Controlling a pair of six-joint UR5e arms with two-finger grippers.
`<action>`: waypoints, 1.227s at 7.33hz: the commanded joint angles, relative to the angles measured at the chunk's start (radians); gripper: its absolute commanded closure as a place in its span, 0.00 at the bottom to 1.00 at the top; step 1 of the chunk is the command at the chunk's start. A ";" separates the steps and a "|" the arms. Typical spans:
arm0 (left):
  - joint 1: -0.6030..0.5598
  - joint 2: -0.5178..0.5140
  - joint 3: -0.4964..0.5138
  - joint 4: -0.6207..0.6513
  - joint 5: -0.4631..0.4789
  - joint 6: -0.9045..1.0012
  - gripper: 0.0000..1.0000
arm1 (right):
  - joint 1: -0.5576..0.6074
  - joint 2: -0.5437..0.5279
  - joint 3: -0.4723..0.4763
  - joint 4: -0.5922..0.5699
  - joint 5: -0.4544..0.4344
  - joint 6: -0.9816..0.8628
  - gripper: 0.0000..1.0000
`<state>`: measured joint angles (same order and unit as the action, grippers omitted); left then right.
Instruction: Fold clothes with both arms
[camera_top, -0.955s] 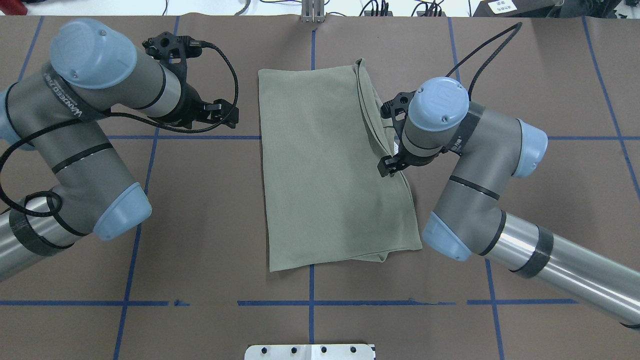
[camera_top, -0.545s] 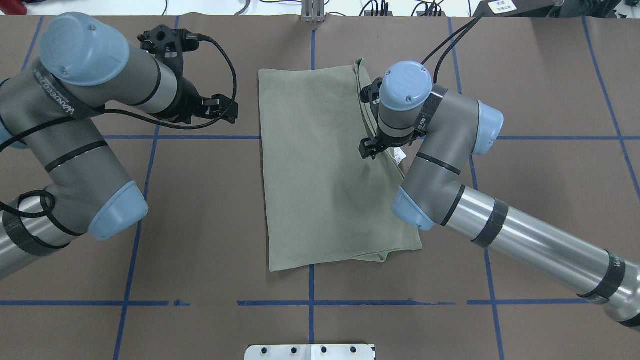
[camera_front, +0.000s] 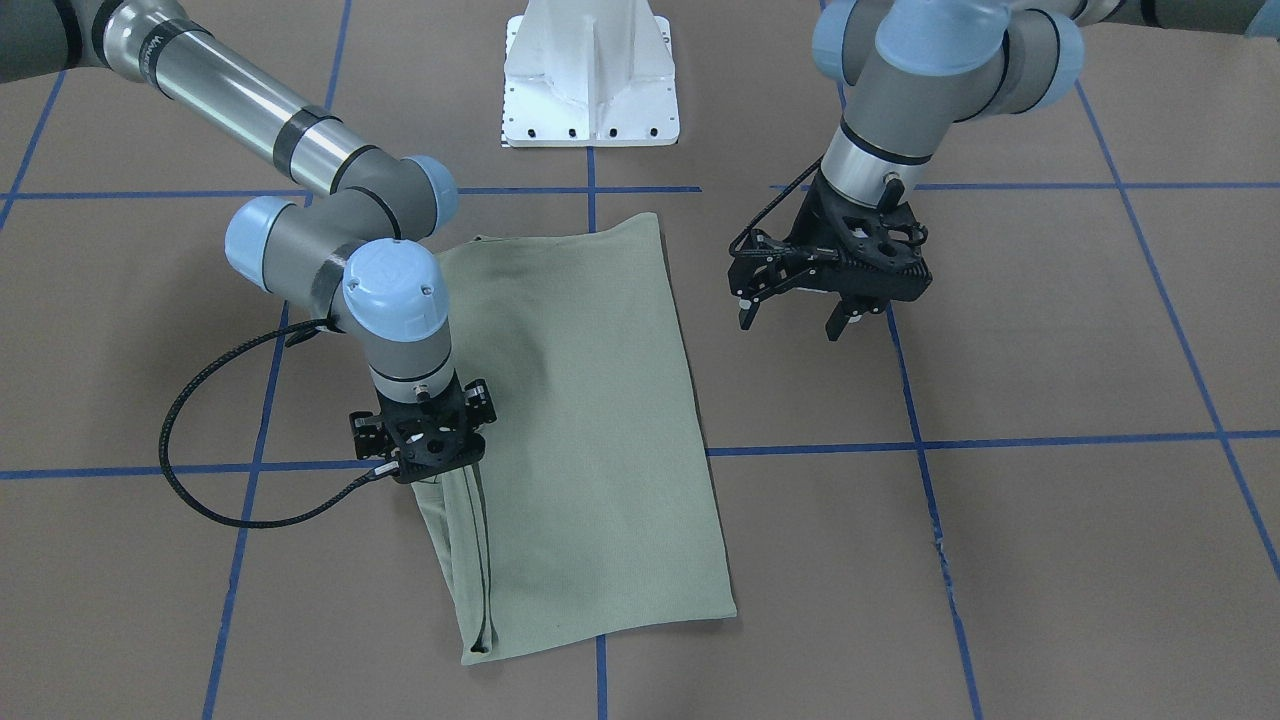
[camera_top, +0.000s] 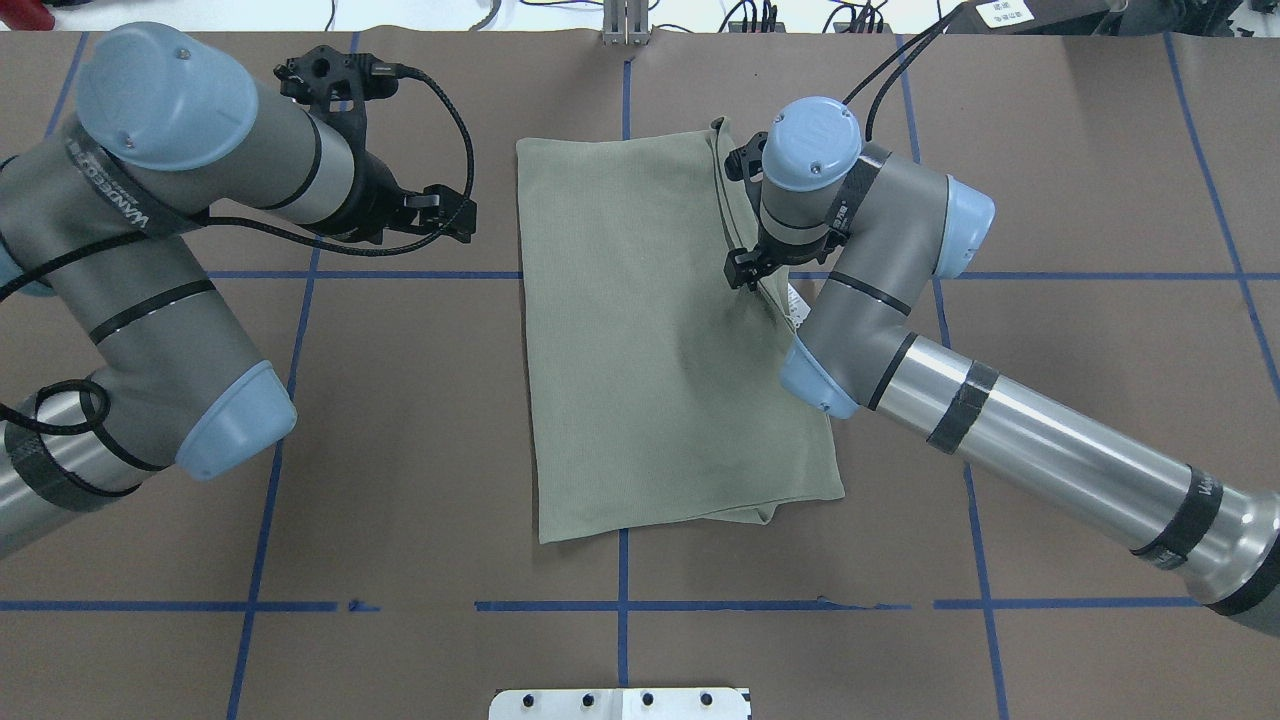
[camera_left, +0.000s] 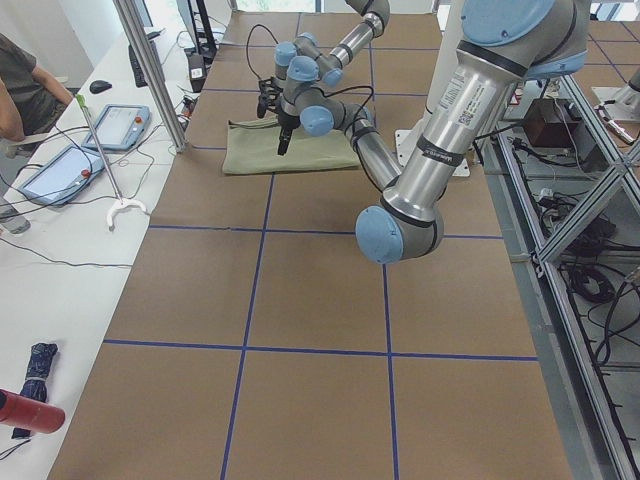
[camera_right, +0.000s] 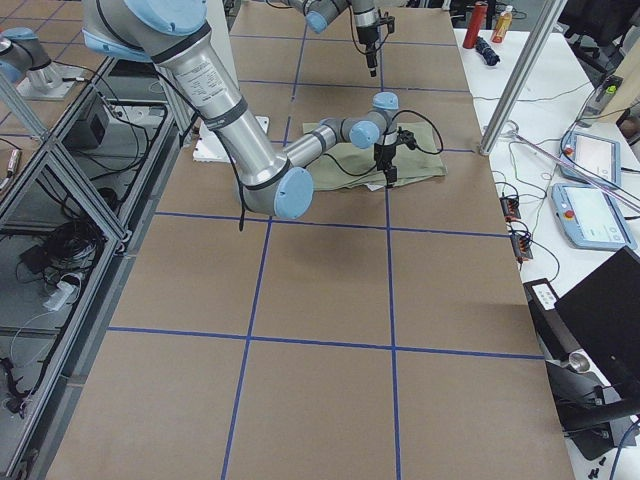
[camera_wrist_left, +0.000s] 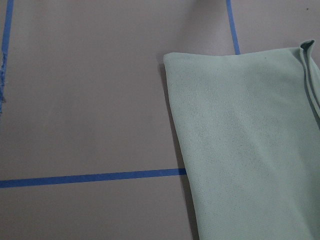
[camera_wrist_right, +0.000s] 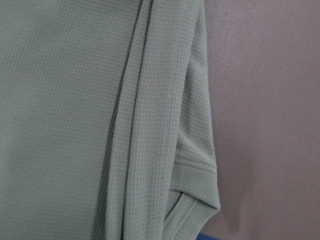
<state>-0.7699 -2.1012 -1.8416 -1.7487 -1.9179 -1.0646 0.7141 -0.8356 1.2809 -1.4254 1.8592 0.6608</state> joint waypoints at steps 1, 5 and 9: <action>0.001 0.003 0.002 0.000 0.000 0.002 0.00 | 0.054 -0.002 -0.018 0.002 0.043 -0.071 0.00; 0.003 0.000 0.008 0.000 -0.001 0.002 0.00 | 0.079 0.010 -0.038 0.002 0.066 -0.081 0.00; 0.117 0.047 -0.004 -0.126 -0.012 -0.265 0.00 | 0.087 -0.078 0.178 -0.001 0.166 -0.017 0.00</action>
<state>-0.7245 -2.0854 -1.8430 -1.7981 -1.9276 -1.1886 0.7990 -0.8504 1.3407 -1.4228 1.9973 0.6045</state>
